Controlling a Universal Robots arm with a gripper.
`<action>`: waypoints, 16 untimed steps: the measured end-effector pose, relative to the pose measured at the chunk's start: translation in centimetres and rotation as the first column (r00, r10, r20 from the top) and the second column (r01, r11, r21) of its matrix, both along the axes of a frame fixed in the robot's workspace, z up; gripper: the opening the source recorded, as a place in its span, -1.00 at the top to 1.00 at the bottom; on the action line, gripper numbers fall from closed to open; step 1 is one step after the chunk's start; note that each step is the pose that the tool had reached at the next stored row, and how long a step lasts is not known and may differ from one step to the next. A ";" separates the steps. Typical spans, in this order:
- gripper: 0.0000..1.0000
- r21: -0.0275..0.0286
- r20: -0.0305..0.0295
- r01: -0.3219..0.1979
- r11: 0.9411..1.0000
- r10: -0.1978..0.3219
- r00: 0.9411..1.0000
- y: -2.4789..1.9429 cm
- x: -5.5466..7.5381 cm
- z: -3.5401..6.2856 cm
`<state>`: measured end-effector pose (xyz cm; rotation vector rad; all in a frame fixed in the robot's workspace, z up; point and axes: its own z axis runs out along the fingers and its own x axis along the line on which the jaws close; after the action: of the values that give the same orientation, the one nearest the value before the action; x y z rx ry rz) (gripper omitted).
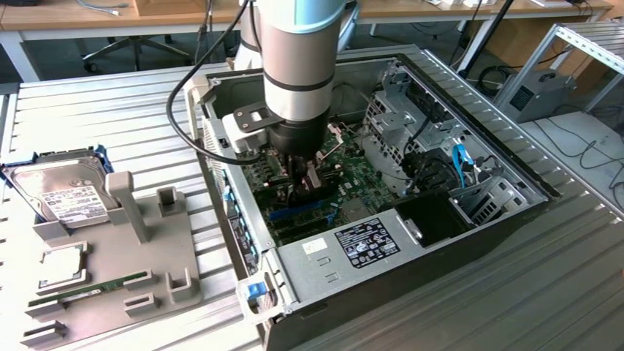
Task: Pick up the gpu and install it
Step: 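Insert the gpu into the slot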
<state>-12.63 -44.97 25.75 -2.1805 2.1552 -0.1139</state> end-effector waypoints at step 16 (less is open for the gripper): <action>0.48 -0.009 0.008 0.006 1.000 -0.006 1.000 -0.06 -0.3 0.50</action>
<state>-12.96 -45.02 26.25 -2.1749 2.1610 -0.1335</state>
